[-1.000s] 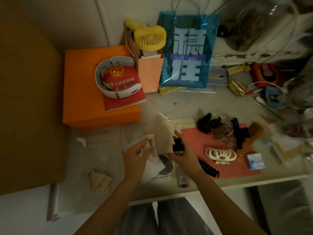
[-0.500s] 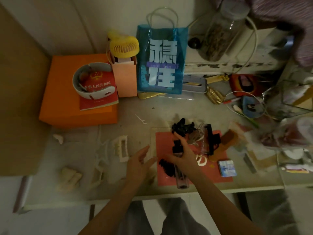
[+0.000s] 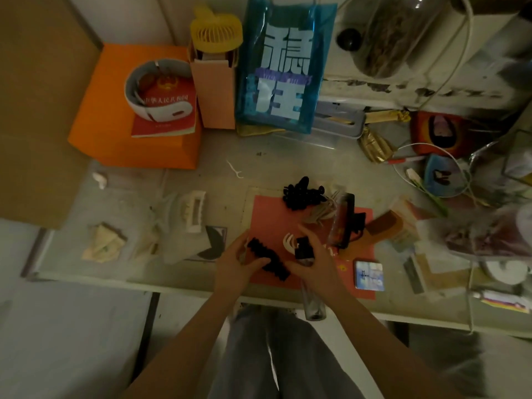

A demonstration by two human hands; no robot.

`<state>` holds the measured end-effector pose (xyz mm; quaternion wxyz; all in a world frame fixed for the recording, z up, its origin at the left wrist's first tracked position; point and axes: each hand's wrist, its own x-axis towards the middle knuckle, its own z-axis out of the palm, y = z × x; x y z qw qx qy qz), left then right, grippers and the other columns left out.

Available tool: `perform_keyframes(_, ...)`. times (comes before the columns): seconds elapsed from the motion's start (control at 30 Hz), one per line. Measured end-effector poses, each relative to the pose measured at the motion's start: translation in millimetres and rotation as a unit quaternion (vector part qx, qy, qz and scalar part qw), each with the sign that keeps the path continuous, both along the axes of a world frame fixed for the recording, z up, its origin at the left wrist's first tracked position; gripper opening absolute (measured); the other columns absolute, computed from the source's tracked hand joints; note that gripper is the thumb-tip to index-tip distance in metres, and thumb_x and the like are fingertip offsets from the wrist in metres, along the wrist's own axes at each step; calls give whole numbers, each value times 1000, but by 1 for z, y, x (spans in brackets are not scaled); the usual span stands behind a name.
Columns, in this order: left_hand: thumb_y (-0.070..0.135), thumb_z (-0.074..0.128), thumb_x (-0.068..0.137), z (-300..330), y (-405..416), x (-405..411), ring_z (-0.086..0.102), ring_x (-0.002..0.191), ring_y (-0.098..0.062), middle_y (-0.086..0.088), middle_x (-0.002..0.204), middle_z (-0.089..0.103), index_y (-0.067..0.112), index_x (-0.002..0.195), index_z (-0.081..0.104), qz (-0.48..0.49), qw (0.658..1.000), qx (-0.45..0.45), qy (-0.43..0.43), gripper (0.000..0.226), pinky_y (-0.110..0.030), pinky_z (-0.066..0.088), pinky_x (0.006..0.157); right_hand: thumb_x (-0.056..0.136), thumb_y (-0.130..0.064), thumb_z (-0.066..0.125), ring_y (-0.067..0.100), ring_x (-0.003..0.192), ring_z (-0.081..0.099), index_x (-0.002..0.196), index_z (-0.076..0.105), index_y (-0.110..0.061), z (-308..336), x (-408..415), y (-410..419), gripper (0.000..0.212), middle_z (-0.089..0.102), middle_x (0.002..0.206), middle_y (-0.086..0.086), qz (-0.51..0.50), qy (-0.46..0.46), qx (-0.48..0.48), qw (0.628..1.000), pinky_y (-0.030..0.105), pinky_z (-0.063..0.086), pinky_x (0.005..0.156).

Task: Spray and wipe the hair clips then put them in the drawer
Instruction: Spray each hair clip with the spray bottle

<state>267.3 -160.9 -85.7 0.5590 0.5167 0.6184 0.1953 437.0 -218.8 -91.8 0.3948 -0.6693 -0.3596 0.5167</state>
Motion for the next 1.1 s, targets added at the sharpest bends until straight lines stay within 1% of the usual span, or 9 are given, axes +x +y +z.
perform_keyframes(0.13,14,78,76,-7,9,1,53,101,2,14,117,54,18,137,47,-34,999,12,-6,69,3,41,75,80,6,68,-27,102,47,131,39,-30,-6,-2,-10,69,44,119,-26,-29,-13,-9,999,0,43,75)
perform_keyframes(0.27,14,78,77,-15,14,-1,52,91,14,22,105,57,26,126,53,-49,999,17,-2,56,2,42,74,80,4,69,-11,107,49,135,39,-24,-7,-5,-14,68,48,122,-16,-35,-22,-17,999,2,43,80)
perform_keyframes(0.37,15,75,81,-21,15,-3,58,96,-1,14,109,61,21,126,58,-54,998,16,15,49,-4,43,82,80,5,69,3,113,49,135,40,-24,-6,-7,-14,68,49,127,-7,-47,-32,-14,998,4,45,82)
perform_keyframes(0.47,15,72,83,-24,18,-2,58,102,-10,3,115,62,13,126,60,-31,999,3,26,45,-22,46,93,80,6,68,5,115,46,132,39,-27,-5,-10,-13,69,47,129,-5,-59,-42,-7,997,1,43,80)
perform_keyframes(0.73,10,73,81,-25,23,-1,64,96,-20,2,93,67,17,92,69,18,1000,-16,19,14,-36,51,92,81,-3,72,14,125,46,138,40,-16,-6,-13,-15,66,48,135,0,-84,-60,-13,995,7,44,88)
perform_keyframes(0.9,13,73,82,-7,29,-2,64,89,-44,-7,90,71,21,88,71,53,998,-16,-13,10,-54,53,81,79,-3,74,14,121,50,131,39,-31,10,-10,-10,68,49,134,3,-78,-55,12,995,5,44,87)
perform_keyframes(0.97,12,73,82,4,34,-1,67,88,-31,-8,94,72,17,91,72,74,997,3,-34,11,-42,57,80,76,-5,77,11,116,53,134,40,-29,23,-9,-3,73,52,128,2,-65,-51,20,996,7,45,87)
perform_keyframes(1.03,10,73,81,20,41,1,67,85,-7,7,89,71,25,84,70,82,995,26,-57,15,-18,52,72,76,-6,78,6,110,56,138,39,-23,40,-9,4,75,56,121,-3,-50,-42,36,997,9,45,89)
perform_keyframes(1.1,10,73,81,40,49,5,65,80,2,17,80,70,32,79,69,83,993,34,-83,22,-14,50,67,79,-6,75,-1,113,55,138,39,-25,59,-8,13,73,55,125,-6,-40,-23,56,997,11,45,92)
